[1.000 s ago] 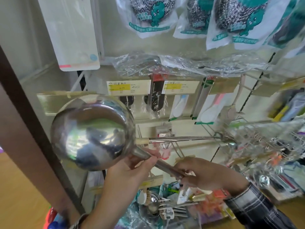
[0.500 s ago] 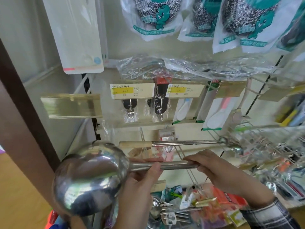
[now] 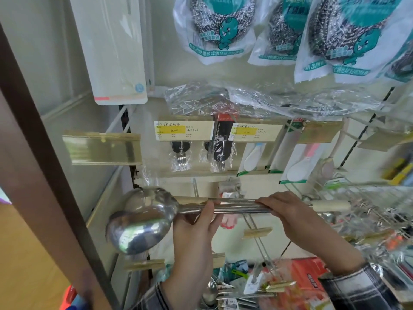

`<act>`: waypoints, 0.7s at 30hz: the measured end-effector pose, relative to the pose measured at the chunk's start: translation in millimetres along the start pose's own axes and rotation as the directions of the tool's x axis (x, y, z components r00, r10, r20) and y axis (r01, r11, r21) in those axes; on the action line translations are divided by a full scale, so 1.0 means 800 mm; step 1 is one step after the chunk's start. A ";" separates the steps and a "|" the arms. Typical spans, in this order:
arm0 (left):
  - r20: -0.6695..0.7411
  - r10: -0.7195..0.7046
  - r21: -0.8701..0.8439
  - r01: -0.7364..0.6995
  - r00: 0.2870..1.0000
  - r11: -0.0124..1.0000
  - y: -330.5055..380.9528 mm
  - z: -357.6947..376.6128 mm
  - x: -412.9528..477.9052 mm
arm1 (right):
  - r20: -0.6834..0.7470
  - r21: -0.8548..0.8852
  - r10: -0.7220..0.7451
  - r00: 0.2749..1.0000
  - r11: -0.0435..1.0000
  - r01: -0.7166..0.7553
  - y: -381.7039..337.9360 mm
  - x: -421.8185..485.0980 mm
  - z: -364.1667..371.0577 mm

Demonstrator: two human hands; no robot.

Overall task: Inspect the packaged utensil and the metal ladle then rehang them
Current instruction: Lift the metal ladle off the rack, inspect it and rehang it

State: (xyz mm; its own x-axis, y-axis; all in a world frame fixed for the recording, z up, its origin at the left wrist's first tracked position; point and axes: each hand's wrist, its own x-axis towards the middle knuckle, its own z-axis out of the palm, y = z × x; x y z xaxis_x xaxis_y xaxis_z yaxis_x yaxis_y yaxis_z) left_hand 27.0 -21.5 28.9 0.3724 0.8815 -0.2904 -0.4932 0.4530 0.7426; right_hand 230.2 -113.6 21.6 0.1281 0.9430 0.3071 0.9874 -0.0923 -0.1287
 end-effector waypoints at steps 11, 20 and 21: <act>-0.010 -0.225 0.008 0.225 0.974 0.974 0.007 0.031 0.087 | 0.045 -0.127 0.034 0.998 0.992 -0.028 0.055 0.080 0.023; -0.057 -0.201 -0.055 0.198 0.978 0.979 0.002 0.058 0.167 | 0.141 -0.048 0.102 0.985 0.994 -0.096 0.087 0.141 0.062; -0.070 -0.203 -0.047 0.200 0.977 0.979 0.000 0.059 0.175 | 0.148 -0.057 0.103 0.984 0.994 -0.096 0.090 0.146 0.066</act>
State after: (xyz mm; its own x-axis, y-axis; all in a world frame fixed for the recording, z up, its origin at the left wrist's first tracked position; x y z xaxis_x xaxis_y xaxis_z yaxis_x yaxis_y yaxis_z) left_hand 116.1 95.5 16.9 0.4086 0.7781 -0.4771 -0.4449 0.6262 0.6403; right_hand 311.4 7.0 -1.3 0.2139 0.9654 0.1490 0.9743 -0.1998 -0.1039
